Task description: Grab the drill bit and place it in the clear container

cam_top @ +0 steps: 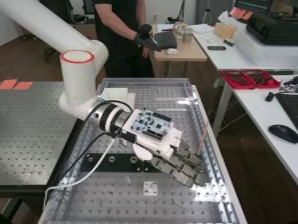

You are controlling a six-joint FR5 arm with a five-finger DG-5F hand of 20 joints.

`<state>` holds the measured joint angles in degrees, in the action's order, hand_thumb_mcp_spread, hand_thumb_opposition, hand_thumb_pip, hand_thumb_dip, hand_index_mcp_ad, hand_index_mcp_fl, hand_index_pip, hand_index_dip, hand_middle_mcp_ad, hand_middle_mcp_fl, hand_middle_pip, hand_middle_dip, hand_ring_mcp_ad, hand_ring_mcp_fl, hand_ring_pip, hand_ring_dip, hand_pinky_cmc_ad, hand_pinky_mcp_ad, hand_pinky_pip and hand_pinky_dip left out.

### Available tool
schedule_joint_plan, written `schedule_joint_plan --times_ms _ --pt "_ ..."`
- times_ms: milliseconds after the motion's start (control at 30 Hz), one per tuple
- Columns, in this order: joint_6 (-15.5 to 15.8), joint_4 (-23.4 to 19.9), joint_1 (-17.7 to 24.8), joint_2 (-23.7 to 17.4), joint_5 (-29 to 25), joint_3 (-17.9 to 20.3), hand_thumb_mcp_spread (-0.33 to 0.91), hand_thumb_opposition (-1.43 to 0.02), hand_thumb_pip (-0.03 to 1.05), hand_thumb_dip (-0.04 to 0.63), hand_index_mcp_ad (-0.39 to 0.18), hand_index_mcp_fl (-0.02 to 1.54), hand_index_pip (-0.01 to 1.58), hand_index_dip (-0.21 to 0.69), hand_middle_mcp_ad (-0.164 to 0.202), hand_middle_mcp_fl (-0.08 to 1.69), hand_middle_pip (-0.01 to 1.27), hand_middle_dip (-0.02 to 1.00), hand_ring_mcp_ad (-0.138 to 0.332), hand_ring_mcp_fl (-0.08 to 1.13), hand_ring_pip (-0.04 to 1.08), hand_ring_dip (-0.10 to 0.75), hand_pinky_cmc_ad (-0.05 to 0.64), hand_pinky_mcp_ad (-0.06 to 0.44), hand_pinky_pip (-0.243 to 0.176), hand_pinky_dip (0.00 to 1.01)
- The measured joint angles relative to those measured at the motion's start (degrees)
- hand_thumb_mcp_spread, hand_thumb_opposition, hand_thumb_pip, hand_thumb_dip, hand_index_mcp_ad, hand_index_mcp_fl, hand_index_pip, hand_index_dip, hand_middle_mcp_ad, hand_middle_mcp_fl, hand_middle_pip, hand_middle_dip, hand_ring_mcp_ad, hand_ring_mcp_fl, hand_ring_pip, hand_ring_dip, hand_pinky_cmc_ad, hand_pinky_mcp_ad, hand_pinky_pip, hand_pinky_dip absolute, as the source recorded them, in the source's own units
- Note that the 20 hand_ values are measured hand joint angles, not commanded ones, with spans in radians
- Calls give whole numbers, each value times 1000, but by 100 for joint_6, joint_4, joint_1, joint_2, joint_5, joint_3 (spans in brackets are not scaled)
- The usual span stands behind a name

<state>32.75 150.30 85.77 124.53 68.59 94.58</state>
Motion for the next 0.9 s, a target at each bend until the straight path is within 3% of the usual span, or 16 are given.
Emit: schedule_joint_plan --times_ms 233,333,400,633,900 --pt "2 3 -13 -18 11 10 525 -883 559 298 -63 539 981 232 -70 326 105 250 105 117 96 72 218 56 -37 138" --pt "4 4 -18 -24 17 17 531 -880 562 314 -63 618 988 232 -72 326 105 250 105 115 96 72 218 52 -37 138" --pt "7 20 -22 -24 27 18 539 -916 562 314 -89 684 1047 230 -68 326 105 250 105 115 96 72 218 52 -37 138" --pt "18 17 -20 -23 67 15 567 -988 534 316 -89 691 1070 223 -70 326 105 250 103 113 96 72 218 52 -37 138" --pt "23 47 -18 -13 74 -6 564 -956 552 318 -96 648 911 253 -70 326 105 250 106 113 96 72 222 54 -38 138"
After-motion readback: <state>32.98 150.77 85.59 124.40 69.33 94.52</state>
